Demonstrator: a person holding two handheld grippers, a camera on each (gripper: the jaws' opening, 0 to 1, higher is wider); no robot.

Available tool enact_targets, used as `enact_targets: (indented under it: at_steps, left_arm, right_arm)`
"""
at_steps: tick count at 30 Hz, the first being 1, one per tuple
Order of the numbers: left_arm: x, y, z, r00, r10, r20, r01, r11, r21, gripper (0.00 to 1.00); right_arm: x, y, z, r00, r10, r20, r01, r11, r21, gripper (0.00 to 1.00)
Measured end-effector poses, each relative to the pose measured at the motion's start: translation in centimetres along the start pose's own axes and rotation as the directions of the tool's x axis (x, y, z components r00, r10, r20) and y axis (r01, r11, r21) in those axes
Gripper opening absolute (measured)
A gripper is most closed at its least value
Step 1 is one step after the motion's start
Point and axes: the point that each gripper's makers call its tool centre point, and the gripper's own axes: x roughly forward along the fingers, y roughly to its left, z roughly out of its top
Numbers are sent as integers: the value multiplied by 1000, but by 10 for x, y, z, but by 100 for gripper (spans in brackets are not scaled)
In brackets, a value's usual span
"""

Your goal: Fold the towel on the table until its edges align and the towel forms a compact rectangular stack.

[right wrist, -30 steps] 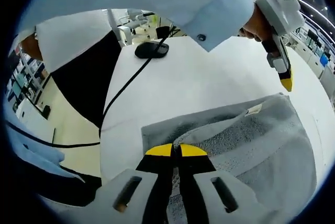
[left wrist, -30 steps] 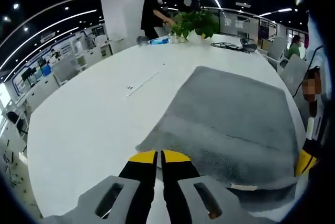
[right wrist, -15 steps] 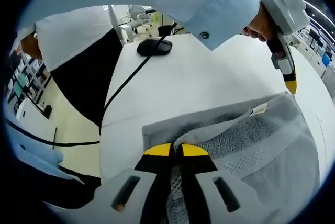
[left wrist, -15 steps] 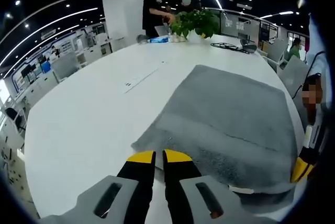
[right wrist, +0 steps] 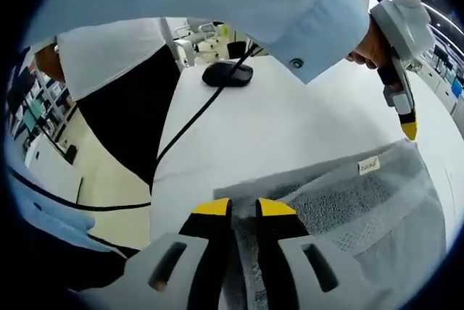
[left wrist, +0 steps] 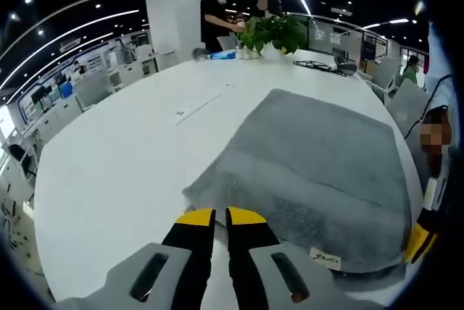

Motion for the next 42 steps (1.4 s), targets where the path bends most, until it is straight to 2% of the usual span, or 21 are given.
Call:
enact_targets:
  at_steps: [6, 10, 25, 30, 35, 42]
  left_arm:
    - [-8, -2, -4, 1000, 7, 2, -7, 1000, -9, 6]
    - [-12, 0, -6, 1000, 11, 1, -11, 1000, -11, 6]
    - [-17, -1, 13, 1000, 28, 14, -28, 1000, -1, 7]
    - [-19, -3, 20, 999, 35, 21, -35, 999, 1, 9]
    - [-22, -12, 31, 999, 47, 25, -47, 999, -1, 11]
    - [-24, -13, 41, 998, 58, 32, -58, 998, -5, 14]
  right_arm:
    - [-2, -2, 3, 1000, 1, 10, -1, 1000, -12, 13]
    - [-11, -4, 5, 1000, -7, 21, 8, 1000, -17, 13]
    - [-33, -13, 6, 998, -41, 55, 42, 999, -24, 14]
    - [-42, -22, 3, 996, -64, 61, 65, 998, -16, 15]
    - [-52, -32, -2, 991, -104, 80, 104, 995, 9, 24]
    - [-62, -39, -6, 986, -132, 102, 129, 991, 36, 34]
